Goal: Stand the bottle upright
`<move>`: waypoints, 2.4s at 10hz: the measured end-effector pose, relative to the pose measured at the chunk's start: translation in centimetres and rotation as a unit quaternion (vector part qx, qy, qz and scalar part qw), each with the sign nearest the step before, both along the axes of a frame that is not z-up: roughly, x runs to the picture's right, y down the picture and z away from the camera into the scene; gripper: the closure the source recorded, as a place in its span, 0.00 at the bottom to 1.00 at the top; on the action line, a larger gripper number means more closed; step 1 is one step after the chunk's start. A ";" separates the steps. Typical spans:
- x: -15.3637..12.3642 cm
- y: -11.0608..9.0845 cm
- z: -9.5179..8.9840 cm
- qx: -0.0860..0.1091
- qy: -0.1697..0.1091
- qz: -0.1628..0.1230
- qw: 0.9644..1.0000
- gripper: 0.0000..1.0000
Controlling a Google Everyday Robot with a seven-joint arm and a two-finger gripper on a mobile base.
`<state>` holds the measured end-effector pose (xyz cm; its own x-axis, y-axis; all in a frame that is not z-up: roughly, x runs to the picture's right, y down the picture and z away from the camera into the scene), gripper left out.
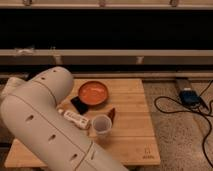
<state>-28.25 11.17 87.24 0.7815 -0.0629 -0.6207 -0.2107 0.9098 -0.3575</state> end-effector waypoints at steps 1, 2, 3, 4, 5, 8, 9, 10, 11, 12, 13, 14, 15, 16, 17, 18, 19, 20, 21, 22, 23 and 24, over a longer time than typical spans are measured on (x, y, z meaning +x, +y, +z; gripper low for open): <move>0.2 0.2 0.2 -0.011 0.004 0.002 1.000 0.20; 0.4 0.5 0.3 -0.020 0.008 0.003 1.000 0.20; 0.6 0.8 0.5 -0.030 0.012 0.005 0.999 0.20; 0.8 1.1 0.7 -0.042 0.017 0.009 0.999 0.20; 1.0 1.6 0.8 -0.057 0.022 0.016 0.998 0.20; 1.7 2.1 1.3 -0.076 0.032 0.022 0.996 0.20; 1.9 2.3 1.4 -0.081 0.035 0.023 0.996 0.22; 2.1 2.4 1.6 -0.084 0.037 0.025 0.995 0.28; 2.3 2.4 1.6 -0.086 0.038 0.025 0.995 0.38; 2.3 2.5 1.7 -0.087 0.038 0.026 0.995 0.48; 2.3 2.4 1.6 -0.086 0.036 0.028 0.995 0.58; 2.2 2.1 1.4 -0.085 0.032 0.032 0.995 0.68; 2.1 1.9 1.2 -0.084 0.029 0.036 0.995 0.78; 2.0 1.6 1.0 -0.082 0.024 0.040 0.996 0.88; 1.9 1.0 0.6 -0.077 0.016 0.049 0.996 0.96; 1.6 0.2 -0.1 -0.071 0.004 0.061 0.996 1.00; 1.3 -0.6 -0.8 -0.066 -0.009 0.073 0.995 1.00; 0.9 -1.6 -1.7 -0.060 -0.028 0.087 0.994 1.00; 0.7 -2.4 -2.3 -0.057 -0.043 0.099 0.992 1.00; 0.4 -3.3 -3.2 -0.053 -0.065 0.116 0.990 1.00; 0.2 -4.1 -3.8 -0.050 -0.082 0.130 0.987 1.00; 0.2 -4.8 -4.4 -0.047 -0.099 0.146 0.983 1.00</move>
<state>-28.09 6.35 82.86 0.8793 0.1321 -0.4576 -0.3765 0.7812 -0.4979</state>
